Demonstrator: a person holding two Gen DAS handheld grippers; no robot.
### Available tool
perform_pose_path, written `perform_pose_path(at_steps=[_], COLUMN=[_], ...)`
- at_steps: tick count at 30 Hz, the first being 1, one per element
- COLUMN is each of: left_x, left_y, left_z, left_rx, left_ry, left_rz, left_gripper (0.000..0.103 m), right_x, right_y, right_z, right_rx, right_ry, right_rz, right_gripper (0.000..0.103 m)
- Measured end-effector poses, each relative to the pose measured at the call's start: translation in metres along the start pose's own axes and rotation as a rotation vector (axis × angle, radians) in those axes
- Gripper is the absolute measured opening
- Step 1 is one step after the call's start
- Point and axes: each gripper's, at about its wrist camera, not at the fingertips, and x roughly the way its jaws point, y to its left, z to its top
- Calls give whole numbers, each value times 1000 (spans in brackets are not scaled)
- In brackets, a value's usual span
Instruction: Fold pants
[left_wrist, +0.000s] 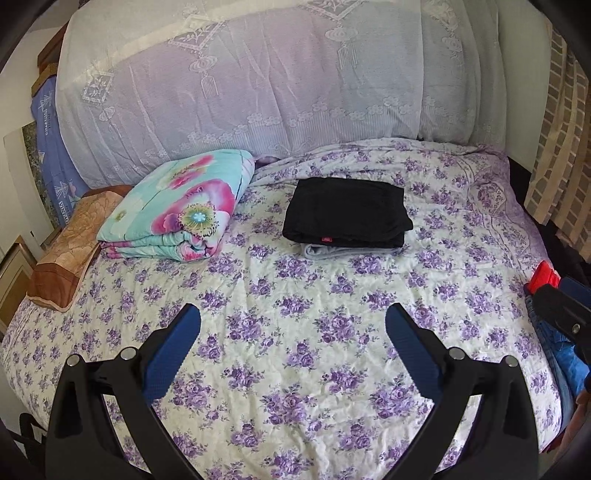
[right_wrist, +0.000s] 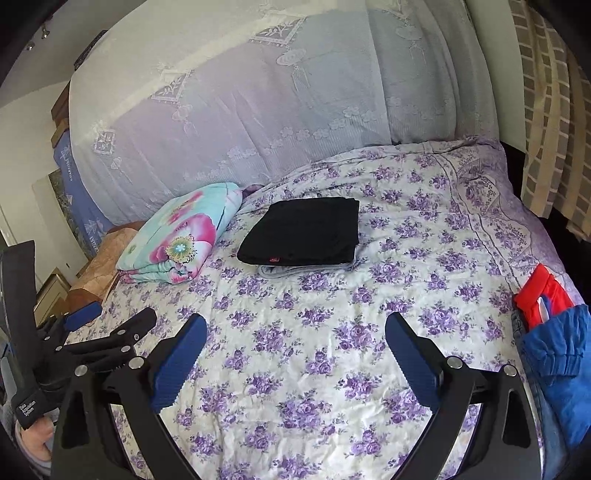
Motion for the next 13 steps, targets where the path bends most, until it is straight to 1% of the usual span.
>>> perform_pose_path(at_steps=[1,8,13], left_x=[-1,8,13], left_y=[-1,-6,-6], left_z=[1,3,3], left_rx=[5,12,7], left_ry=[-12,25,42], left_rz=[3,16,12], left_gripper=[98,98,98], right_x=[0,12,12], right_y=[0,-5,-4], right_z=[1,4,4], right_rx=[0,10,10], right_ry=[0,17,17], right_rz=[2,12,11], right_gripper=[98,98,98])
